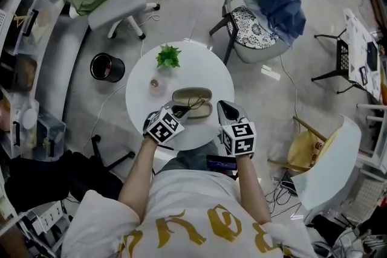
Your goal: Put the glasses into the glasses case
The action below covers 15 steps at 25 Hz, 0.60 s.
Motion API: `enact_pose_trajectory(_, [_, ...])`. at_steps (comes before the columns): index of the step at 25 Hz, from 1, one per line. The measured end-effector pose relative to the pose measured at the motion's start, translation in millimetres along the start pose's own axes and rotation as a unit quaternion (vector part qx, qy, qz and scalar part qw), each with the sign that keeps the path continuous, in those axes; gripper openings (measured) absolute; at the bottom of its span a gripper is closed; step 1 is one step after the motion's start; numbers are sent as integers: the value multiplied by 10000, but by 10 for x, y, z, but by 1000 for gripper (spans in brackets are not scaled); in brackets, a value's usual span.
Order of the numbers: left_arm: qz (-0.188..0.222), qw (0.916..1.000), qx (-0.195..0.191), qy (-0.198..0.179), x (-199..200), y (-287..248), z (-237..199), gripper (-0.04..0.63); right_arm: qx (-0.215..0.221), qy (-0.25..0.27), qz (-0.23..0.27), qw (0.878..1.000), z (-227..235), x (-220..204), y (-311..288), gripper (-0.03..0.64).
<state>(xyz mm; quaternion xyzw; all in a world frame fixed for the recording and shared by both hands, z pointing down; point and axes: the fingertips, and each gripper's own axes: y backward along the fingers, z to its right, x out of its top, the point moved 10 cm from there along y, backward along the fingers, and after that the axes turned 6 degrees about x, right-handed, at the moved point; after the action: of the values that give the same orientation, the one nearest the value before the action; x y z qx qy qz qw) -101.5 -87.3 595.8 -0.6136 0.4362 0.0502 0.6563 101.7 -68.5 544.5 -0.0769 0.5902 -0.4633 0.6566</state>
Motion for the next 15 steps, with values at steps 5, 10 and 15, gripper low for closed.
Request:
enact_pose_trajectory(5, [-219,9997,-62,-126,-6,-118,-8,17,31,32,-91,9999,78,39,-64,24])
enact_pose_trajectory(10, [-436,9984,-135,-338,19,-253,-27,17,23,-48,-201,9998,211,5,-111,24])
enact_pose_trajectory(15, [-564,9975,-132,-405,61,-352,-98,17,-6,-149,-279,9995,301,2,-142,25])
